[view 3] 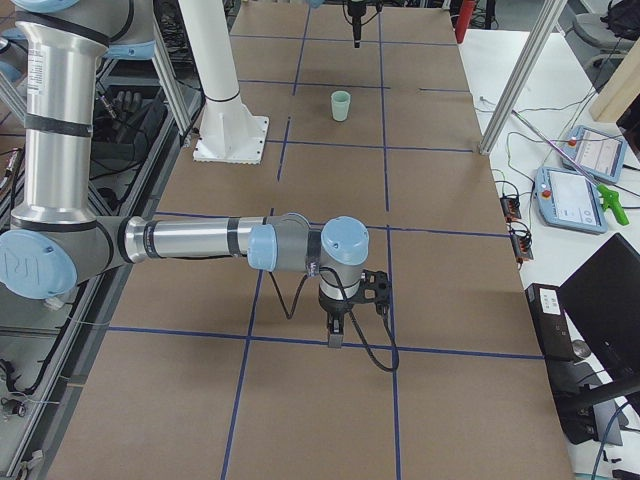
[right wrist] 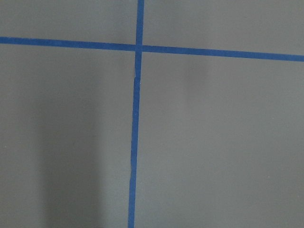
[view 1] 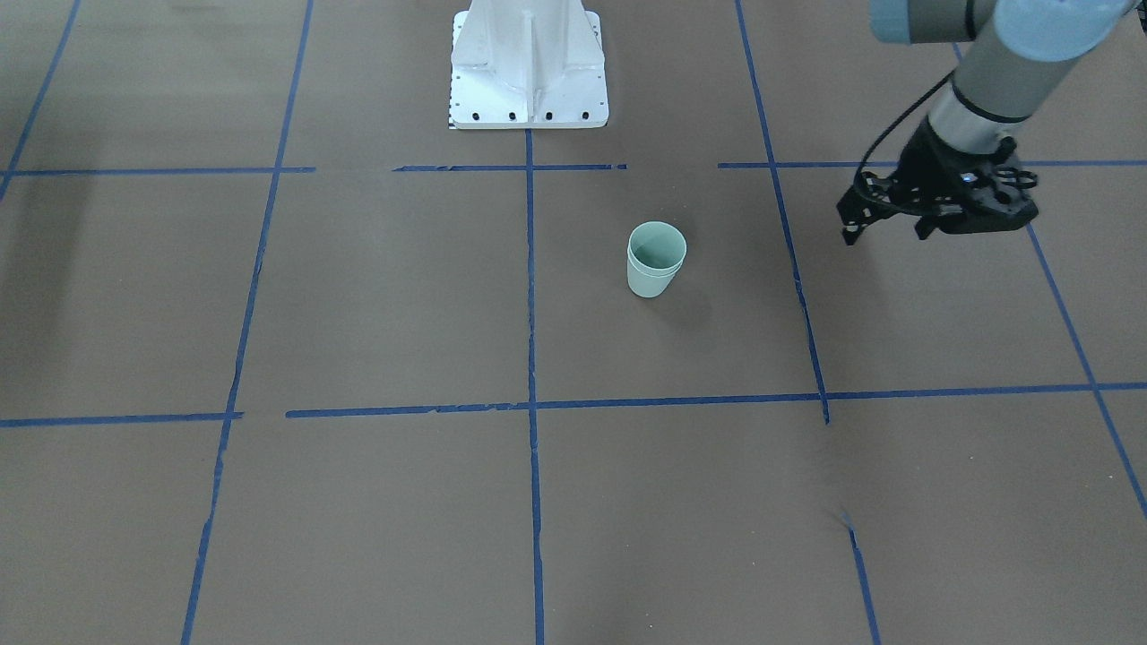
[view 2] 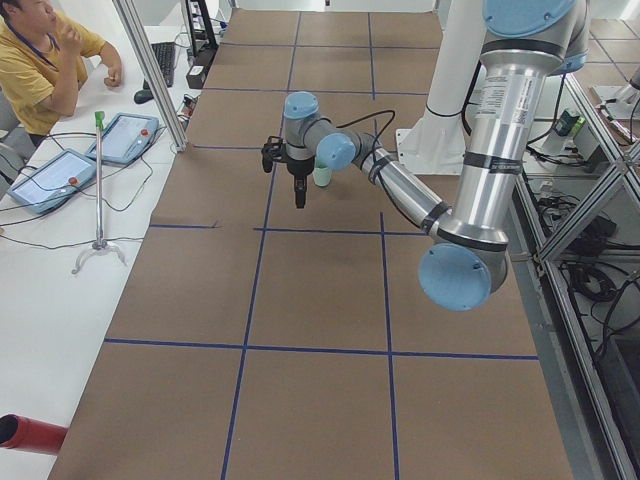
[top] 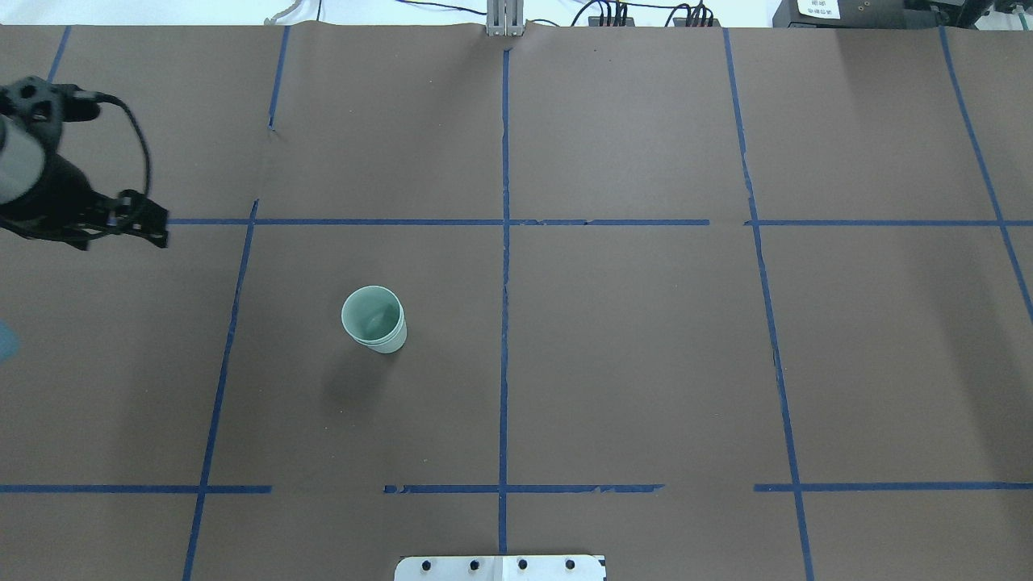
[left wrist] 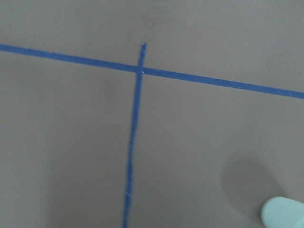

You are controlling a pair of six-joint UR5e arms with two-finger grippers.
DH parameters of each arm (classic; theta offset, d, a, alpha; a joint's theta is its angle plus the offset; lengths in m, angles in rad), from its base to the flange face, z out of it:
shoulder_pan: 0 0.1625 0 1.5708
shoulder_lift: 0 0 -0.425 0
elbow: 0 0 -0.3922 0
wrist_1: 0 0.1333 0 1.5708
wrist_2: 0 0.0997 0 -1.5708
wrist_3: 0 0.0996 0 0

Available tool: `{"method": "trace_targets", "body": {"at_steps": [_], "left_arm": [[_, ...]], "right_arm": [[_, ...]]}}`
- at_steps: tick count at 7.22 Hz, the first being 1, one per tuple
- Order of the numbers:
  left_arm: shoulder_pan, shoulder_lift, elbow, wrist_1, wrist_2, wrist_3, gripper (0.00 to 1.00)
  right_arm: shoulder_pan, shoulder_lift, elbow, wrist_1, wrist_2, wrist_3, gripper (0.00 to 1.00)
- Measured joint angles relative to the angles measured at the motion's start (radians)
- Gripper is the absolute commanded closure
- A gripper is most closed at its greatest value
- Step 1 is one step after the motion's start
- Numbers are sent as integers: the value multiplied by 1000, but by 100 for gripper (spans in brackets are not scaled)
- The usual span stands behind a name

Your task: Stack cups

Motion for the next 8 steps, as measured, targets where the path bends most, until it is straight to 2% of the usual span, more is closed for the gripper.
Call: {"method": "trace_targets", "body": {"at_steps": [2, 3, 5, 8], "left_arm": [[-265, 140, 85, 3, -56, 538, 0], [-391, 185, 147, 8, -71, 735, 0], [-562, 262, 212, 13, -93, 854, 0], [-606, 300, 255, 12, -200, 866, 0]], "right_arm": [[-1, 0, 0, 0, 0, 0, 0], [-1, 0, 0, 0, 0, 0, 0], [0, 0, 0, 0, 0, 0, 0], [0, 0, 0, 0, 0, 0, 0]]}}
